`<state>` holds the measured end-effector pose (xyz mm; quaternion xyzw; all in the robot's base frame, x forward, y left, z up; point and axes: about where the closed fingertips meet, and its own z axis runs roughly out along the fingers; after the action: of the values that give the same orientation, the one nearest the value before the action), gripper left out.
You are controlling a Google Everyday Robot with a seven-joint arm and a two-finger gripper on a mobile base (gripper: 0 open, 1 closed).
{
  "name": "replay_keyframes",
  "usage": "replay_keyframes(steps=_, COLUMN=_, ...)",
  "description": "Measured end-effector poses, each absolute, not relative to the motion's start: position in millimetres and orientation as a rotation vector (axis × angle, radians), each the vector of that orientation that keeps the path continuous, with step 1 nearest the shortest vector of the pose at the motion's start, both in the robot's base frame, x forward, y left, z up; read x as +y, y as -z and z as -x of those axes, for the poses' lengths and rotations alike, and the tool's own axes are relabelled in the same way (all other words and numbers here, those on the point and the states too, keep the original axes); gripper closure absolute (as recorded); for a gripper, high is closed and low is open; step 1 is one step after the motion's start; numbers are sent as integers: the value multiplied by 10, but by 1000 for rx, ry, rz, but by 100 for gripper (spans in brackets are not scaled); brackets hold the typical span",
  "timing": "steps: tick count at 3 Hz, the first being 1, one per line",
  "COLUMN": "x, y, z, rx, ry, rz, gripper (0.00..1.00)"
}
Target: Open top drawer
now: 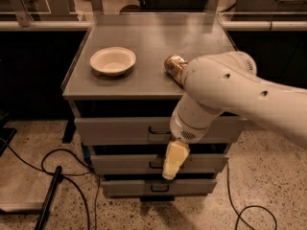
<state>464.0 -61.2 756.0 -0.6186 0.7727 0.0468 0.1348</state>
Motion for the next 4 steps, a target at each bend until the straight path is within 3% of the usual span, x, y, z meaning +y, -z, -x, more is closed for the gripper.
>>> replay_keyframes(steps=2, x=-620, y=-7403, z=-4673, rx=2250, ry=-130, rz=1773, gripper=0)
replay_keyframes(steps=4, x=-692, y=-7102, z=-5073, rx=2246, ry=-89, rz=1717, gripper=0)
